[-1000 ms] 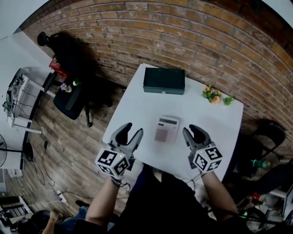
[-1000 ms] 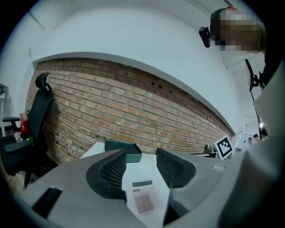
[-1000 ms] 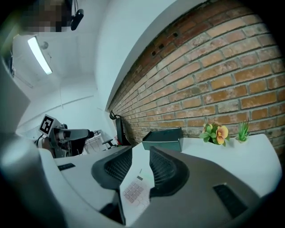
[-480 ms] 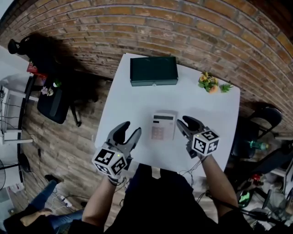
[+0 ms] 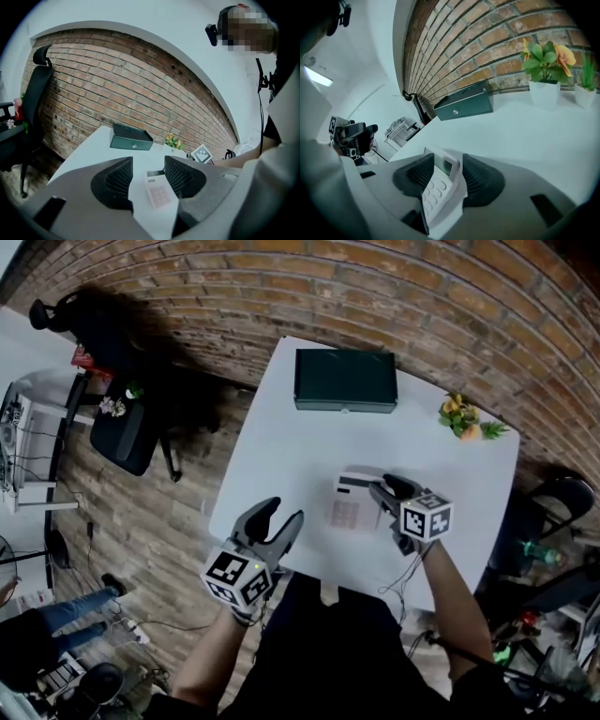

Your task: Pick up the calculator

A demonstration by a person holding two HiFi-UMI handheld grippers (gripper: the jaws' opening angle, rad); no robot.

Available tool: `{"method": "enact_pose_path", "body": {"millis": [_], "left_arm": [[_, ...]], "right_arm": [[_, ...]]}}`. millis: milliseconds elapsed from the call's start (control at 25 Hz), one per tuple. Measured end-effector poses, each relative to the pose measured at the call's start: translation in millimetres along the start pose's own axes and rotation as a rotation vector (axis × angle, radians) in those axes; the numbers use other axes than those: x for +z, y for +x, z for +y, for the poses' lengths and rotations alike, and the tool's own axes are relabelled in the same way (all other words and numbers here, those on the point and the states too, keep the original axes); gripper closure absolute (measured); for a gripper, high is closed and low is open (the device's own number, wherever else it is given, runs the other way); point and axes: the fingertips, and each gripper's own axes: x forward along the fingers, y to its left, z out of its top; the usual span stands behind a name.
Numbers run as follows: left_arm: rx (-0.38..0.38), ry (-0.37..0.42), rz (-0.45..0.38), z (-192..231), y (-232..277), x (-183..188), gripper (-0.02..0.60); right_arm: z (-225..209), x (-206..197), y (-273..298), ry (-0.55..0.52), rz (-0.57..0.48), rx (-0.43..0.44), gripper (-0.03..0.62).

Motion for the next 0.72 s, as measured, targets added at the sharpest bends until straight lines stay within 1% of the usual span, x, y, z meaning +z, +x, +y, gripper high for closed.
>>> {"method": "enact_pose_path", "body": {"millis": [240, 320, 400, 480, 640, 720], "left_arm": [[-0.006, -0.003, 0.016, -1, -1, -15, 0.374], [-0.012, 0.004, 0.026, -3, -2, -19, 0.374], [-0.015, 0.007, 0.037, -5, -4, -21, 0.374], [-0.015, 0.004, 0.035, -3, -6, -21, 0.376], [-0.008, -0.007, 0.038, -2, -10, -20, 0.377], [-0.012, -0.001, 0.043, -4, -11, -21, 0.379]], "right_arm": [[3, 1, 16, -0.003, 0.041, 0.036, 0.391], [8, -3, 22, -0.012, 0.066, 0.058, 0.371], [11, -9, 27, -0.026, 0.090, 0.076, 0.368], [14, -11, 30, -0.036, 0.102, 0.074, 0.368], [17, -12, 30, -0.029, 0.109, 0.064, 0.383], [23, -12, 26, -0.023, 0.110, 0.074, 0.406]]}}
